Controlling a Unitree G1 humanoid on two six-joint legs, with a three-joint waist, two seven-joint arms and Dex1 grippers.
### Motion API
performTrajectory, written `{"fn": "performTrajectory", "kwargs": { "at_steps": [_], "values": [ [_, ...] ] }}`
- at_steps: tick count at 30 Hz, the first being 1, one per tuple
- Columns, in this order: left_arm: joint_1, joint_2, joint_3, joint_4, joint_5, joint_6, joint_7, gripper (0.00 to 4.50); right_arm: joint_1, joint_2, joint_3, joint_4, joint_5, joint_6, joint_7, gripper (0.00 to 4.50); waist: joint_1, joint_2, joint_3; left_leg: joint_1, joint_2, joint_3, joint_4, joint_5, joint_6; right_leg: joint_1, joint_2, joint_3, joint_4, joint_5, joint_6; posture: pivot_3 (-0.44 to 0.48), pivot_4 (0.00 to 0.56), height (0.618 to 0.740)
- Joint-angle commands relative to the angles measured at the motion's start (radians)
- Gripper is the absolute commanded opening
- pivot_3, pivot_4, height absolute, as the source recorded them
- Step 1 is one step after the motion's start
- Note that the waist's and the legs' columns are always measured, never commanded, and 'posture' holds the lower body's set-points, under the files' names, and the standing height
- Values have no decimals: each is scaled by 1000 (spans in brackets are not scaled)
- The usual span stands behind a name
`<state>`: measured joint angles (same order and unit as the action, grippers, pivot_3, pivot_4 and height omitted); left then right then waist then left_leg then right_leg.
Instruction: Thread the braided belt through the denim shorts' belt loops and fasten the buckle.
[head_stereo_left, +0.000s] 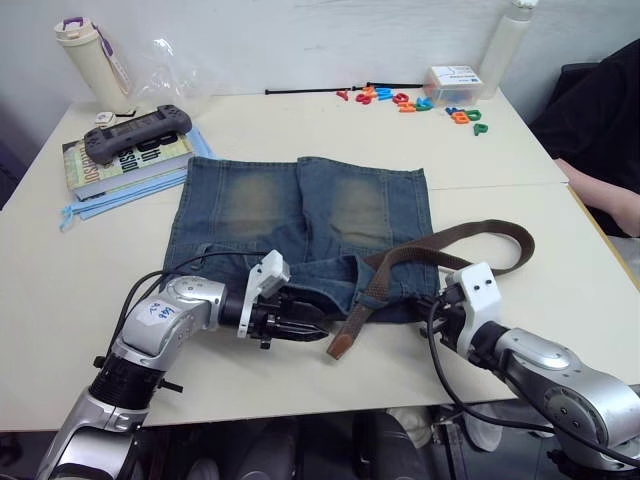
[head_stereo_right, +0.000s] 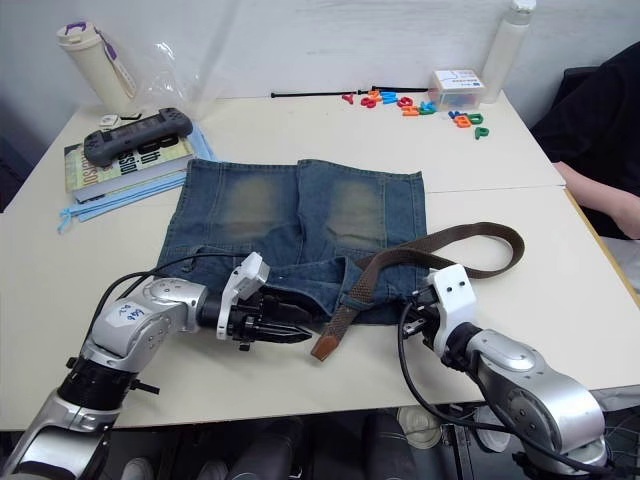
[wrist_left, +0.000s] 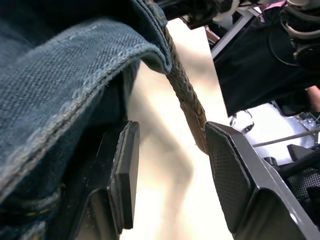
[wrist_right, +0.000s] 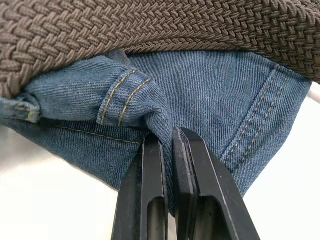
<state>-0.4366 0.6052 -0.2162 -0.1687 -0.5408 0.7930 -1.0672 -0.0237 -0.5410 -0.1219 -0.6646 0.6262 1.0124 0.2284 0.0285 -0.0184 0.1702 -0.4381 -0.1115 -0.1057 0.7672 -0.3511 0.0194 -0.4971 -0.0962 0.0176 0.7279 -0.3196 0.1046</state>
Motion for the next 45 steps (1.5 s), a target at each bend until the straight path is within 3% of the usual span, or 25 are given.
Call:
{"fn": "performTrajectory", "kwargs": {
  "at_steps": [1, 6, 14, 18, 22, 28, 34, 40, 45],
  "values": [
    [8, -2, 7, -43, -3, 12, 23, 2387, 6, -5, -63, 13, -45, 15, -51, 0, 0, 0, 0, 0, 0, 0, 0, 0, 0, 0, 0, 0, 0, 0, 0, 0, 150, 659],
    [37, -10, 49, -117, -39, 50, 77, 2387, 4, -4, -57, 5, -47, 18, -59, 0, 0, 0, 0, 0, 0, 0, 0, 0, 0, 0, 0, 0, 0, 0, 0, 0, 150, 659],
    [2, -5, 310, -129, -260, 135, 129, 2387, -21, 22, -51, 15, -42, 23, -65, 0, -5, 0, 0, 0, 0, 0, 0, 0, 0, -1, 0, 0, 1, 0, 0, 0, 150, 659],
    [18, 2, 309, -126, -364, 197, 92, 2387, -39, 32, -44, 25, -44, 30, -62, 0, -6, 0, 0, 0, 1, 0, -1, 0, -1, -1, 1, 0, 1, 0, 0, 0, 150, 659],
    [20, -56, 248, -124, -442, 247, 80, 2387, -57, 34, -40, 33, -43, 38, -61, 0, -4, 0, 0, 0, 0, 0, 0, 0, -1, -1, 1, 0, 1, 0, 0, 0, 150, 659],
    [-19, -164, 108, -29, -319, 156, 80, 2387, -76, 36, -48, 22, -35, 64, -66, 0, -1, 0, 0, 0, 0, 0, 0, 0, 0, 0, 0, 0, 1, 0, 0, 0, 150, 659],
    [-10, -160, -33, -5, -167, 29, 26, 2387, -75, 48, -55, 2, -29, 81, -79, 0, -1, 0, 0, 0, 0, 1, 0, 0, 0, 0, 0, 1, 1, 0, 0, 0, 150, 659],
    [10, -185, -16, -68, -200, 37, 37, 2387, -65, 62, -48, 0, -33, 78, -90, 0, -1, 0, 0, 0, 0, 1, 0, 0, 0, 0, 0, 1, 1, 0, 0, 0, 150, 659],
    [27, -125, 100, -112, -240, 65, 67, 2387, -63, 67, -50, -3, -36, 76, -93, 0, -2, 1, 0, 0, 0, 0, 0, 0, 0, 0, 0, 0, 1, 0, 0, 0, 150, 659]
  ]
}}
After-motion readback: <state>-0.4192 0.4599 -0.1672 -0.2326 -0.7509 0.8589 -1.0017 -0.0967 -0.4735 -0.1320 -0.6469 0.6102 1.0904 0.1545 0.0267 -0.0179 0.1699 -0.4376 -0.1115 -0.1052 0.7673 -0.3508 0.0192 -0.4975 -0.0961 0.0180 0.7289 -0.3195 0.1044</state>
